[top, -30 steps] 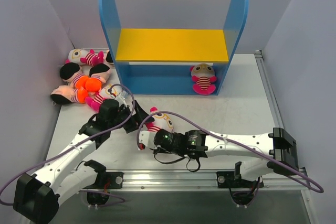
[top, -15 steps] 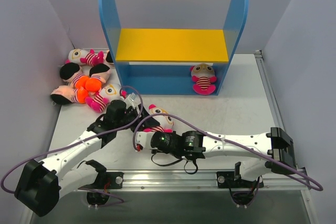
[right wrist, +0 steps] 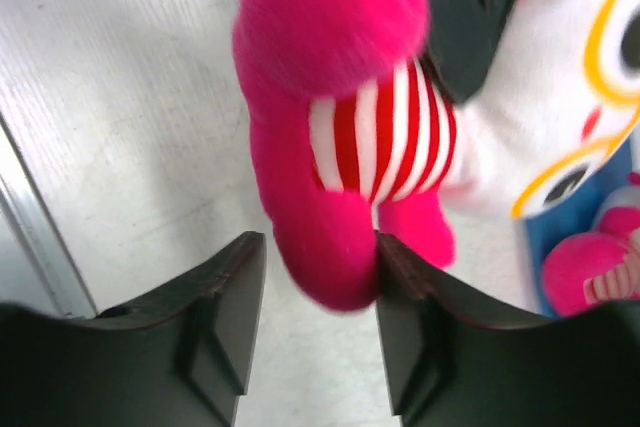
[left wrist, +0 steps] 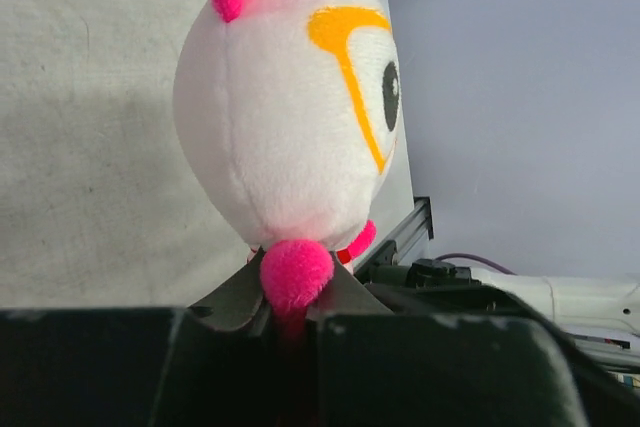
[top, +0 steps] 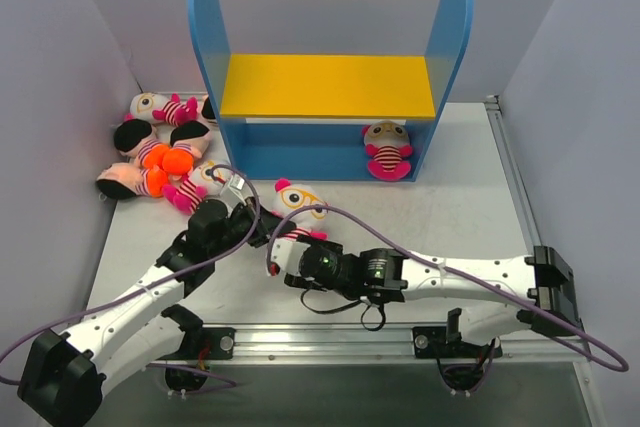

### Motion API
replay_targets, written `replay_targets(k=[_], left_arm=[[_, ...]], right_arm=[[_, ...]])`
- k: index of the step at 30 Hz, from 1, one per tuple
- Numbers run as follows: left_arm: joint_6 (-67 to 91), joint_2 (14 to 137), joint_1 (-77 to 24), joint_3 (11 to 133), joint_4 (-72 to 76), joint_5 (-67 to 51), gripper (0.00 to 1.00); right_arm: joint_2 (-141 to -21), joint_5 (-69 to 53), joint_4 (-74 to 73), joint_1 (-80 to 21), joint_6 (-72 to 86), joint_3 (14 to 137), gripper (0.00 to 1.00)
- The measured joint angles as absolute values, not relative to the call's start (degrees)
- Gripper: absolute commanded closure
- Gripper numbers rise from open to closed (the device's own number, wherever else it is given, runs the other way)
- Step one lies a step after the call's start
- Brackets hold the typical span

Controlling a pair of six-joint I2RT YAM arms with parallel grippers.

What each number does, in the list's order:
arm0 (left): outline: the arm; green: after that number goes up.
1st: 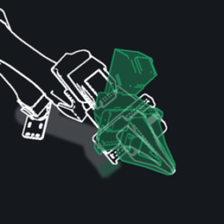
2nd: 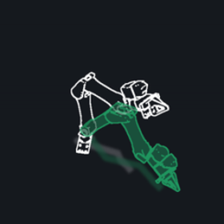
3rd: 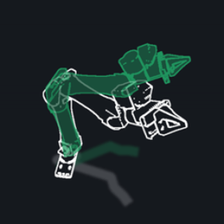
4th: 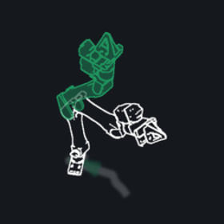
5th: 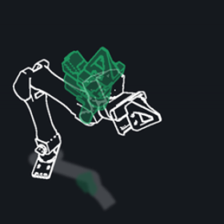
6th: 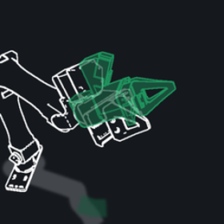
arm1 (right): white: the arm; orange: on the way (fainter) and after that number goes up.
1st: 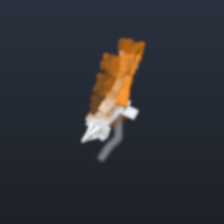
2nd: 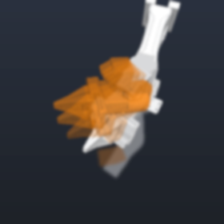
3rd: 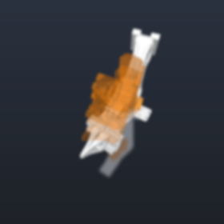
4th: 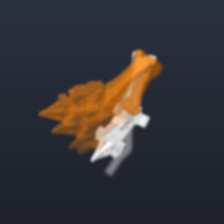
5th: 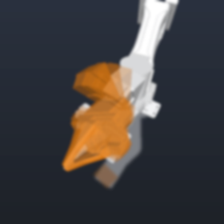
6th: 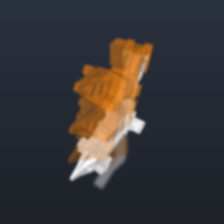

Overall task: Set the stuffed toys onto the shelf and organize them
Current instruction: Pass the stuffed toy from the right arm to the left, then pass the stuffed toy from the left arm to the right

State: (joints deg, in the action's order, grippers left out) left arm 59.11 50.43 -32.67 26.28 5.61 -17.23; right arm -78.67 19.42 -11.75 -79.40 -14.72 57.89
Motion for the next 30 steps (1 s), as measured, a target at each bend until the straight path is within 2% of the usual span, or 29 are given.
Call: replay_targets(k=[4, 7, 11, 17, 24, 30], left_arm=[[59.6, 48.9, -32.7, 24.8, 9.3, -14.2, 0.98], [59.6, 48.5, -32.7, 24.5, 11.4, -12.1, 0.97], [59.5, 48.4, -32.7, 23.9, 16.0, -9.1, 0.97], [59.5, 50.7, -32.9, 23.2, 24.3, -6.3, 0.97], [59.5, 52.7, -34.1, 22.3, 31.4, -2.9, 0.97], [59.4, 52.8, -35.5, 22.2, 34.5, -1.4, 0.96]], right_arm=[[-71.2, 13.8, -9.1, -73.4, -9.9, 53.2, 0.26], [-63.7, 10.2, -6.2, -67.9, -5.1, 49.7, 0.18], [-57.3, 7.8, -1.4, -65.9, 2.5, 47.5, 0.16], [-54.5, 7.4, 9.0, -64.0, 18.2, 41.4, 0.15], [-51.5, 12.5, 20.1, -63.7, 37.5, 32.5, 0.15], [-51.3, 17.0, 25.2, -63.7, 44.3, 32.1, 0.15]])
